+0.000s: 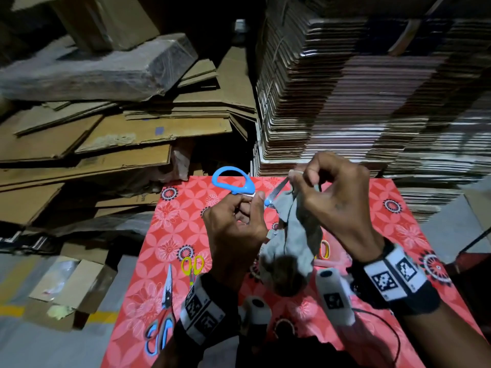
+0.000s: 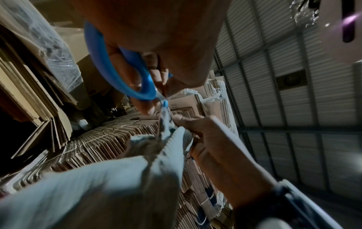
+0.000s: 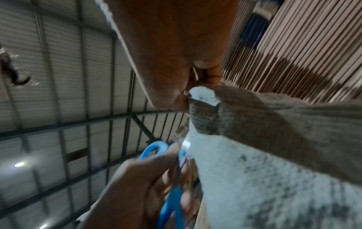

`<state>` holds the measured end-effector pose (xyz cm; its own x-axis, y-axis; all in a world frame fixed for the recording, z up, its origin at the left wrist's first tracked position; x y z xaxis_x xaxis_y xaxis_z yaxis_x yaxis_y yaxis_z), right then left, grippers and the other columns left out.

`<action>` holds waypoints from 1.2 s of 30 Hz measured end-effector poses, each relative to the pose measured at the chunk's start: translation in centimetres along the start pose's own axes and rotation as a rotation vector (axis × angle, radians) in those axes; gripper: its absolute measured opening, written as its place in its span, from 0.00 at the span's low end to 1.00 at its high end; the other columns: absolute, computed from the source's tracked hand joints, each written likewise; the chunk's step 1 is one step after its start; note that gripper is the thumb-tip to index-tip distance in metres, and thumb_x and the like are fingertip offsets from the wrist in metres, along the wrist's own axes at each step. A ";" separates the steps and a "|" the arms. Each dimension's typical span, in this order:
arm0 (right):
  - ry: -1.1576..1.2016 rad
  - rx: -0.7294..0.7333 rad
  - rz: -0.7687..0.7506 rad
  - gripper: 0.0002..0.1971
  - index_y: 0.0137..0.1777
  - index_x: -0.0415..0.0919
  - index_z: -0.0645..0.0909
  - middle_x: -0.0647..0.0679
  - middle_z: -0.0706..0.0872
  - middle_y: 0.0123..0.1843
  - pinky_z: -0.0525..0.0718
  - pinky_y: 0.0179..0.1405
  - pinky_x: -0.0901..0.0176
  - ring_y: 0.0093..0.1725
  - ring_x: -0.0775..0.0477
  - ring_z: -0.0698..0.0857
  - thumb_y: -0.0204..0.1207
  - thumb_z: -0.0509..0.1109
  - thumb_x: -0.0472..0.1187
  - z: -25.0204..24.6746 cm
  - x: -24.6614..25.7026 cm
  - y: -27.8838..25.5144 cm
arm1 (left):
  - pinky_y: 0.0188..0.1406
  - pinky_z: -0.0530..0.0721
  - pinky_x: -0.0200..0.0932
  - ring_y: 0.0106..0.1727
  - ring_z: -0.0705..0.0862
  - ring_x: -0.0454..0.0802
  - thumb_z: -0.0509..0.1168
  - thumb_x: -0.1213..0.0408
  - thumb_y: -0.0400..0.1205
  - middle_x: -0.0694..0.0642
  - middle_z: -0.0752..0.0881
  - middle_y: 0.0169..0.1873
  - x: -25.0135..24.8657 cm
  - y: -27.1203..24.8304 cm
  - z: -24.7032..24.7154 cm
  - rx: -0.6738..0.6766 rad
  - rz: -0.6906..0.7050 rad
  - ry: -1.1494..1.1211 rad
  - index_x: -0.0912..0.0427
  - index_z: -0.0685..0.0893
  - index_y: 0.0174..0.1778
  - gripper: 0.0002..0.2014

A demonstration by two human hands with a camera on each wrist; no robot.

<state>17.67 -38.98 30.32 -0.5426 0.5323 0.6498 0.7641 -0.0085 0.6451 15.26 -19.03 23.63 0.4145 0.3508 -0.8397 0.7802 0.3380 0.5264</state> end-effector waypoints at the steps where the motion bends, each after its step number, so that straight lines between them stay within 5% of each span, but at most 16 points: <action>1: -0.007 0.012 -0.028 0.21 0.29 0.43 0.72 0.49 0.84 0.31 0.83 0.34 0.52 0.35 0.56 0.87 0.71 0.80 0.28 0.3 0.7 -0.3 | 0.19 0.79 0.51 0.18 0.82 0.50 0.72 0.57 0.85 0.49 0.82 0.18 -0.1 0.0 0.0 0.002 0.001 0.002 0.63 0.88 0.33 0.17; 4: 0.032 0.100 -0.056 0.23 0.30 0.47 0.71 0.49 0.82 0.31 0.80 0.32 0.48 0.34 0.46 0.87 0.71 0.81 0.28 2.0 1.9 -1.7 | 0.19 0.79 0.50 0.17 0.81 0.47 0.72 0.59 0.85 0.49 0.81 0.17 -0.5 0.0 0.1 0.013 -0.002 0.007 0.62 0.87 0.32 0.16; 9: 0.001 0.000 0.004 0.21 0.29 0.44 0.72 0.52 0.82 0.29 0.82 0.33 0.56 0.33 0.57 0.85 0.72 0.82 0.29 -0.2 -0.6 0.3 | 0.20 0.78 0.51 0.17 0.80 0.51 0.72 0.57 0.84 0.49 0.80 0.17 0.4 -0.1 0.1 0.016 -0.058 0.036 0.61 0.89 0.32 0.16; 13: 0.125 0.049 0.057 0.19 0.32 0.42 0.75 0.52 0.91 0.36 0.89 0.41 0.48 0.39 0.52 0.92 0.73 0.83 0.30 -0.1 -0.9 0.1 | 0.22 0.80 0.41 0.20 0.86 0.48 0.72 0.58 0.85 0.47 0.86 0.21 1.0 -0.1 0.3 0.071 -0.186 -0.035 0.49 0.88 0.32 0.14; 17: 0.320 0.073 0.159 0.15 0.38 0.36 0.79 0.50 0.92 0.40 0.90 0.47 0.48 0.46 0.50 0.93 0.73 0.86 0.34 -0.9 -2.1 0.7 | 0.18 0.73 0.33 0.19 0.85 0.48 0.70 0.69 0.88 0.60 0.86 0.26 2.0 0.1 0.3 0.050 -0.363 -0.244 0.66 0.88 0.35 0.14; 21: 0.368 0.086 0.226 0.13 0.38 0.40 0.85 0.47 0.90 0.39 0.81 0.34 0.45 0.36 0.48 0.86 0.66 0.89 0.39 -0.6 -2.3 0.0 | 0.15 0.68 0.31 0.18 0.84 0.52 0.68 0.68 0.88 0.66 0.86 0.29 2.3 0.2 0.4 0.058 -0.433 -0.319 0.67 0.88 0.37 0.14; 24: 0.464 0.062 0.287 0.13 0.37 0.37 0.86 0.52 0.90 0.39 0.86 0.36 0.55 0.37 0.53 0.90 0.63 0.89 0.36 -0.9 -2.8 -0.1 | 0.15 0.68 0.32 0.18 0.83 0.51 0.69 0.68 0.88 0.70 0.84 0.28 2.1 0.2 0.5 0.067 -0.451 -0.345 0.68 0.86 0.35 0.15; 26: 0.531 0.066 0.300 0.13 0.39 0.30 0.84 0.50 0.90 0.39 0.91 0.41 0.59 0.38 0.48 0.93 0.64 0.87 0.29 -0.8 -2.7 -0.2 | 0.16 0.69 0.33 0.18 0.83 0.51 0.69 0.67 0.88 0.73 0.83 0.28 1.8 0.3 0.4 0.063 -0.439 -0.339 0.69 0.85 0.35 0.15; 36: 0.418 0.120 0.229 0.11 0.48 0.41 0.90 0.54 0.94 0.45 0.86 0.44 0.68 0.44 0.57 0.91 0.71 0.84 0.28 -0.2 -1.6 0.2 | 0.13 0.66 0.35 0.18 0.82 0.52 0.68 0.66 0.88 0.58 0.84 0.28 2.3 0.3 1.1 0.145 -0.519 -0.366 0.66 0.86 0.36 0.14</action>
<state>18.62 -40.01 29.51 -0.4307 0.1423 0.8912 0.9017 0.0254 0.4317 16.95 -19.11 21.70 0.0799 -0.1552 -0.9847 0.9665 0.2536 0.0385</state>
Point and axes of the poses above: each hand's wrist, its own y-axis towards the middle knuckle, its own z-axis out of the palm, x = y × z, the point moved 10 cm from there along y, towards the middle knuckle
